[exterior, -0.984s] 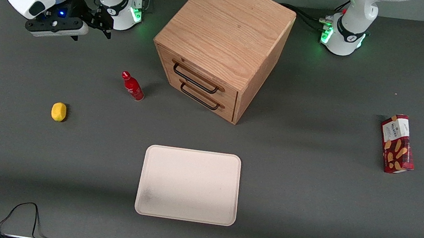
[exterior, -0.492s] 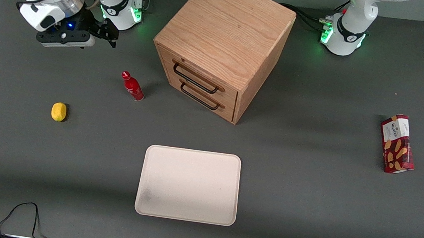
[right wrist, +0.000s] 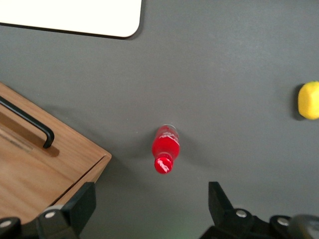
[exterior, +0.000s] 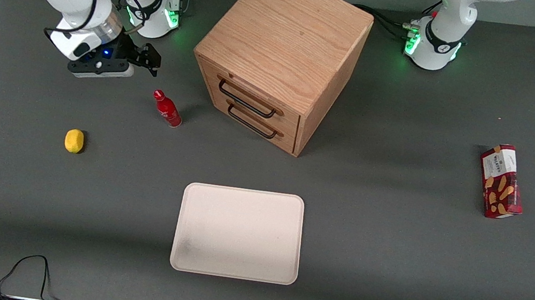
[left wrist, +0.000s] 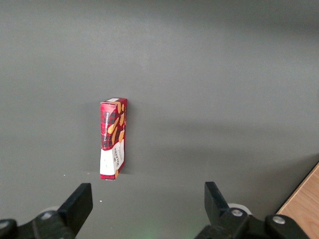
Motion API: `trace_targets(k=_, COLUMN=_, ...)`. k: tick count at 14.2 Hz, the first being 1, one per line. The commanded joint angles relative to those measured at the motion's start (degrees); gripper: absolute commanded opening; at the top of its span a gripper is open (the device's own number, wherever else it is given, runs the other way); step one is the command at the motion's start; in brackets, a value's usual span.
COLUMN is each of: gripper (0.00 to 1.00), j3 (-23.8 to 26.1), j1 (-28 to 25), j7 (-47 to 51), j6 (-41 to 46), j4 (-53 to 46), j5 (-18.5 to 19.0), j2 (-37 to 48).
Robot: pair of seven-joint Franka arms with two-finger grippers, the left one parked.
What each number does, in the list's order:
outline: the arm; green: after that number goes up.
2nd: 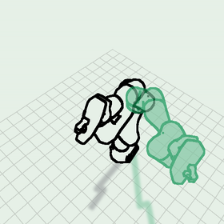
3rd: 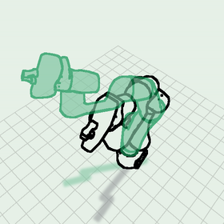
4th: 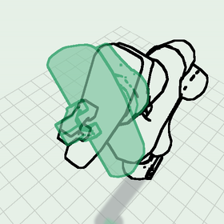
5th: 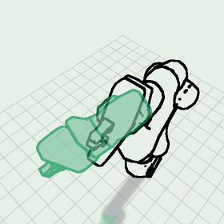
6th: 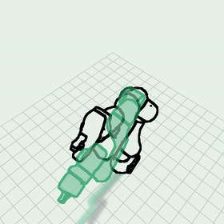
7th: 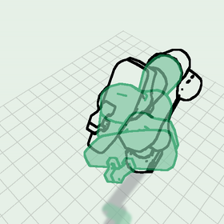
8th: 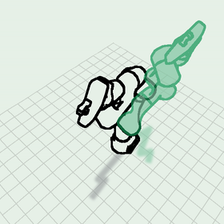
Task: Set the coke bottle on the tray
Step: 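Move the open right gripper over the red Coca-Cola bottle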
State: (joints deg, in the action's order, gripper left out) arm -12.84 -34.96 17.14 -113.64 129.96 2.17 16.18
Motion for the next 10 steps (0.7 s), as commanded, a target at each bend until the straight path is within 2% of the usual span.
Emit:
trace_targets(k=1, gripper=1.00, j3=-0.43, j1=-0.11, j7=1.58, j6=-6.12, j4=5.36, j5=1.17, j2=0.70)
trace_targets(k=10, gripper=1.00, j3=-0.43, j1=-0.02, j7=1.93, j6=-23.02, j4=16.99, j5=1.17, j2=-1.93)
